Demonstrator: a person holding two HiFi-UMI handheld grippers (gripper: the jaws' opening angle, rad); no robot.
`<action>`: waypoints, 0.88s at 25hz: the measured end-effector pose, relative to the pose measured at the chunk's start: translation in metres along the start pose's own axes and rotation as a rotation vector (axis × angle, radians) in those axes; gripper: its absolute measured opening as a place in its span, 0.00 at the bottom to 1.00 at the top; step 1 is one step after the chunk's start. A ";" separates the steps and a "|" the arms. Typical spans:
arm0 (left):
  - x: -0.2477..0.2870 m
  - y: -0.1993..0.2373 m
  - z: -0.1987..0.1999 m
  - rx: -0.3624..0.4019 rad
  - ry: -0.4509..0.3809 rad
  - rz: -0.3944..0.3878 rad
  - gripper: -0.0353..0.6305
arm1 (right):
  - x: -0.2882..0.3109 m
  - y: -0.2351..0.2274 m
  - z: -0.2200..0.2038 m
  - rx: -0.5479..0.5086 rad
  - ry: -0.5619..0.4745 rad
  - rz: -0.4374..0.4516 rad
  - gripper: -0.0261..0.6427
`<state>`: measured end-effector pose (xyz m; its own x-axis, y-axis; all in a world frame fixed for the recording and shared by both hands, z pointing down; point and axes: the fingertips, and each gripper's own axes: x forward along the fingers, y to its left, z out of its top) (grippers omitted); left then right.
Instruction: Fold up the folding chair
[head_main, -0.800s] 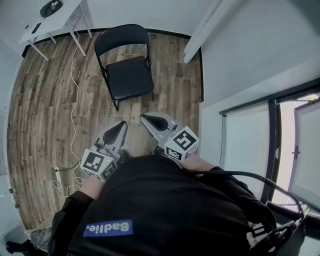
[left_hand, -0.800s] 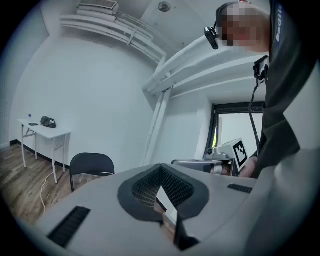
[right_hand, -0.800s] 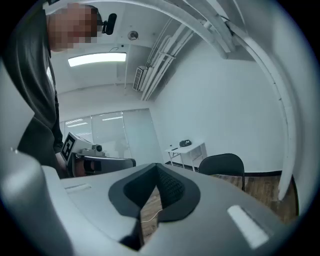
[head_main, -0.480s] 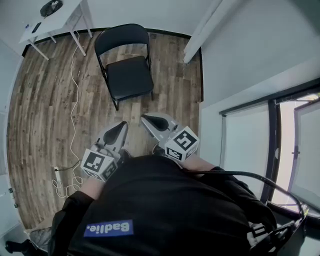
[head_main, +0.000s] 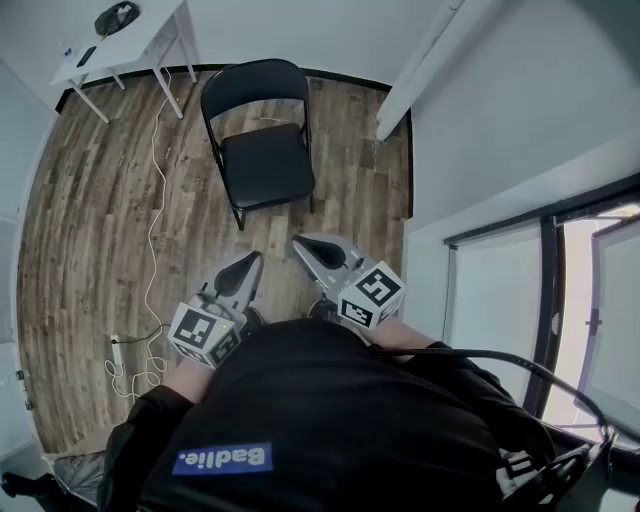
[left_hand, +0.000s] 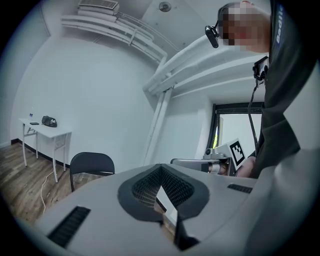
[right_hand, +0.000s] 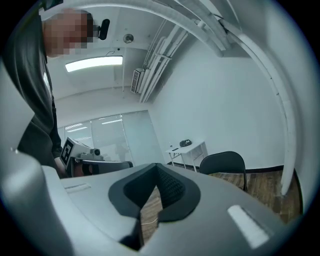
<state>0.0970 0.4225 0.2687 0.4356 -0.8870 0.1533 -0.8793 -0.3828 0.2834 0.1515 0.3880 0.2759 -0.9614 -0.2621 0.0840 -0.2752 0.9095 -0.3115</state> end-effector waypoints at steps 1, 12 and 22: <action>0.002 -0.001 0.000 -0.002 -0.001 0.002 0.06 | -0.002 -0.002 0.000 0.000 0.000 0.002 0.04; 0.023 -0.004 0.008 -0.015 -0.013 0.050 0.06 | -0.017 -0.028 0.013 -0.009 0.011 0.026 0.04; 0.055 -0.014 -0.009 -0.029 -0.001 0.108 0.06 | -0.031 -0.057 0.000 -0.025 0.047 0.079 0.04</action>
<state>0.1352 0.3817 0.2811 0.3383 -0.9230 0.1832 -0.9151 -0.2773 0.2928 0.1972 0.3446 0.2909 -0.9791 -0.1746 0.1047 -0.1982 0.9346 -0.2953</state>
